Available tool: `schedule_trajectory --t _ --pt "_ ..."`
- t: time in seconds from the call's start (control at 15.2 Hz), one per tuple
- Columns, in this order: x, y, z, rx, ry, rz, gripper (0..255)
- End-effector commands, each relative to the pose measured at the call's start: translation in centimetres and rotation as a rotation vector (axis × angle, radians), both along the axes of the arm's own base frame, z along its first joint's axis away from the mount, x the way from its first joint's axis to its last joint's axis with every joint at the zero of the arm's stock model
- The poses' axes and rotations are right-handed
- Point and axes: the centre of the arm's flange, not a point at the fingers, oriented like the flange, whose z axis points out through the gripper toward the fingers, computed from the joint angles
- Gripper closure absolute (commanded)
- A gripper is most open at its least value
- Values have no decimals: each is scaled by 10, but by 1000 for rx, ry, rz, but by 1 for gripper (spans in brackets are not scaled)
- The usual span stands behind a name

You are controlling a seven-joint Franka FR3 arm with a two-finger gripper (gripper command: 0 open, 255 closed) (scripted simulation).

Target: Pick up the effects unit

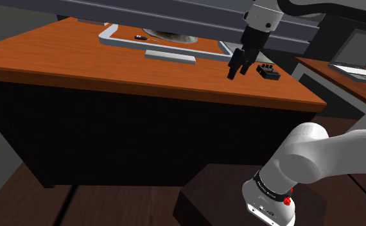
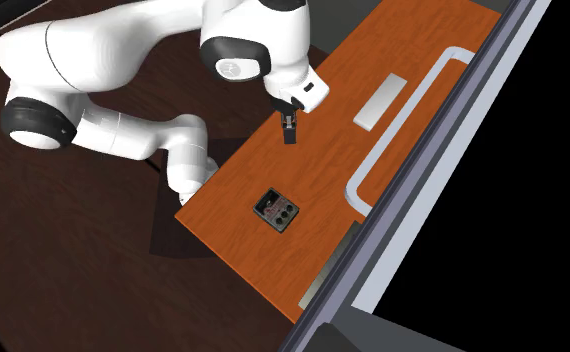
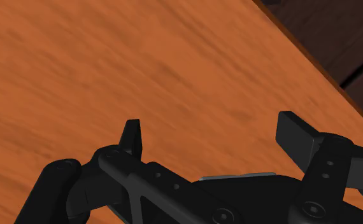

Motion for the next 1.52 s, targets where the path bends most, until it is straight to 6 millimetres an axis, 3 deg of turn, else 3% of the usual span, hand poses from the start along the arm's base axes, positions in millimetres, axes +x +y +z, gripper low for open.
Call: schedule_trajectory --t 0.0,0.53,1.12,1.45 --pt "0 0 0 0 0 0 0" --pt "-12 -86 16 -105 -66 -137 0" --pt "-40 -177 42 -224 -140 -290 0" --pt "-42 -183 23 -232 -145 -301 0"
